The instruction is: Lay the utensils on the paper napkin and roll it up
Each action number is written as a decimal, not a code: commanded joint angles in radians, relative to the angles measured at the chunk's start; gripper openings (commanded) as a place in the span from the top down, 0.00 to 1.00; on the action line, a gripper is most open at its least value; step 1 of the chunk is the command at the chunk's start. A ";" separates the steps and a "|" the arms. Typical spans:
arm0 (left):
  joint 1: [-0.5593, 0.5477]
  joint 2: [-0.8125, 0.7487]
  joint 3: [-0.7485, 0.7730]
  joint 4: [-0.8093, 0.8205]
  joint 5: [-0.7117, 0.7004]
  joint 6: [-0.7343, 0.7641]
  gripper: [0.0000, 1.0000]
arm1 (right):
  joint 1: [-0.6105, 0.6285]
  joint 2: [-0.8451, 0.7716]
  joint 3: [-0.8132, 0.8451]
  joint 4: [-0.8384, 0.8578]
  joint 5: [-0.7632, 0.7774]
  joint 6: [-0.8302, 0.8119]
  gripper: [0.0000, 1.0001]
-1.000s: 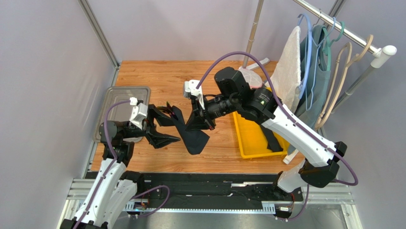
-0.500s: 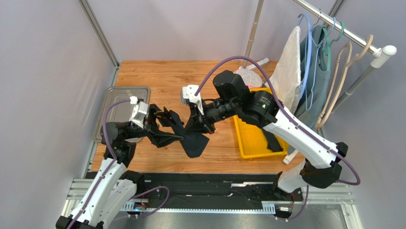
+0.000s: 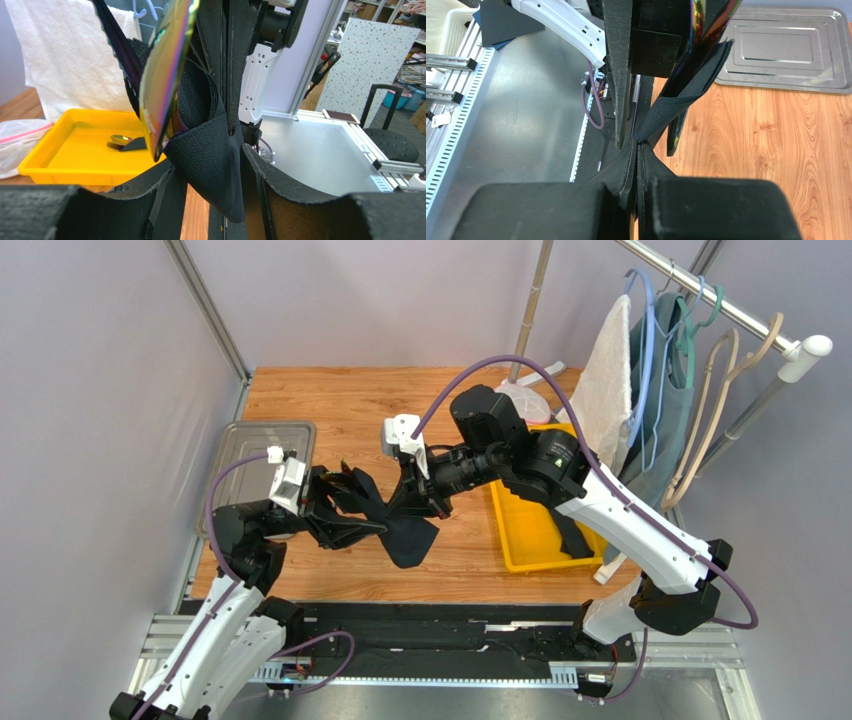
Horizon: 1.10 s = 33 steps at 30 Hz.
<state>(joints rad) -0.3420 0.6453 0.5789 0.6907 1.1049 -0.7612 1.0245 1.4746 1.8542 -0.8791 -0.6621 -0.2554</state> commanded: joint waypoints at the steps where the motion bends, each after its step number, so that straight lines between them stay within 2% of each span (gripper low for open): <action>1: -0.012 0.001 0.035 0.049 0.001 0.008 0.51 | 0.005 -0.030 0.060 0.063 0.001 -0.004 1.00; 4: -0.012 0.002 0.033 0.050 -0.004 0.011 0.57 | 0.005 -0.030 0.059 0.065 -0.004 -0.002 1.00; 7: -0.012 0.001 0.036 0.061 -0.014 0.007 0.68 | 0.005 -0.034 0.051 0.068 -0.002 0.001 1.00; 11: -0.012 -0.003 0.035 0.063 -0.033 -0.016 0.76 | 0.005 -0.036 0.040 0.077 0.007 0.002 1.00; 14: -0.012 -0.009 0.029 0.067 -0.034 -0.038 0.98 | 0.005 -0.039 0.036 0.084 0.022 0.007 1.00; 17: -0.012 -0.027 0.021 0.037 -0.062 -0.040 1.00 | 0.003 -0.040 0.030 0.091 0.058 0.016 1.00; 20: -0.012 -0.041 0.021 -0.006 -0.091 -0.036 1.00 | 0.002 -0.046 0.025 0.094 0.100 0.018 0.88; 23: -0.011 -0.049 0.029 -0.060 -0.117 -0.029 1.00 | -0.015 -0.057 0.023 0.094 0.137 0.034 0.54; 24: -0.011 -0.047 0.032 -0.078 -0.129 -0.023 1.00 | -0.021 -0.062 0.020 0.094 0.144 0.041 0.34; 25: -0.009 -0.047 0.042 -0.091 -0.132 -0.018 1.00 | -0.038 -0.074 0.010 0.094 0.157 0.048 0.27; 27: -0.006 -0.039 0.052 -0.118 -0.146 -0.013 1.00 | -0.056 -0.092 -0.012 0.089 0.170 0.051 0.17; 28: -0.003 -0.035 0.064 -0.126 -0.151 -0.013 1.00 | -0.061 -0.114 -0.026 0.088 0.183 0.047 0.16; 33: 0.047 0.005 0.119 -0.192 -0.169 -0.021 1.00 | -0.092 -0.178 -0.145 0.055 0.176 0.047 0.17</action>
<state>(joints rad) -0.3344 0.6323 0.6109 0.5182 0.9833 -0.7792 0.9497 1.3605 1.7706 -0.8253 -0.5045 -0.2142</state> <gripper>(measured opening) 0.048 0.847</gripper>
